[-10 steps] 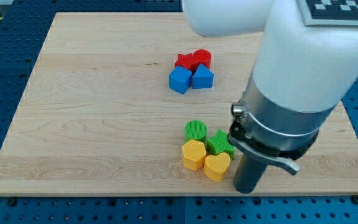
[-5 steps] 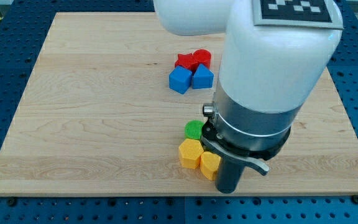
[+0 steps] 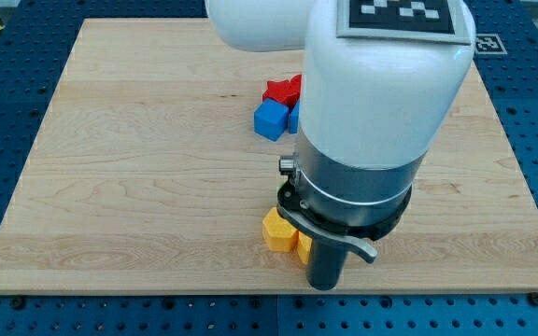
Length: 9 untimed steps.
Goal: Move the yellow heart to the top right of the green circle
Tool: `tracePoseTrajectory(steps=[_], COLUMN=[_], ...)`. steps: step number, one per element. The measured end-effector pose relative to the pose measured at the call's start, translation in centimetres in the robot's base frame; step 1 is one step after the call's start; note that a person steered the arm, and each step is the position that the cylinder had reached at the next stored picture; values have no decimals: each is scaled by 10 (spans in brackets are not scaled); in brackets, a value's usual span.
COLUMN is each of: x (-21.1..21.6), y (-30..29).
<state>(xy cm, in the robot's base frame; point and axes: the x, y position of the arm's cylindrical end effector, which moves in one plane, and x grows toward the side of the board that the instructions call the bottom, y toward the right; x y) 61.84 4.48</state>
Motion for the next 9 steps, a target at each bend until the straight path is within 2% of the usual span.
tracePoseTrajectory(steps=[9], x=[-45], y=[3])
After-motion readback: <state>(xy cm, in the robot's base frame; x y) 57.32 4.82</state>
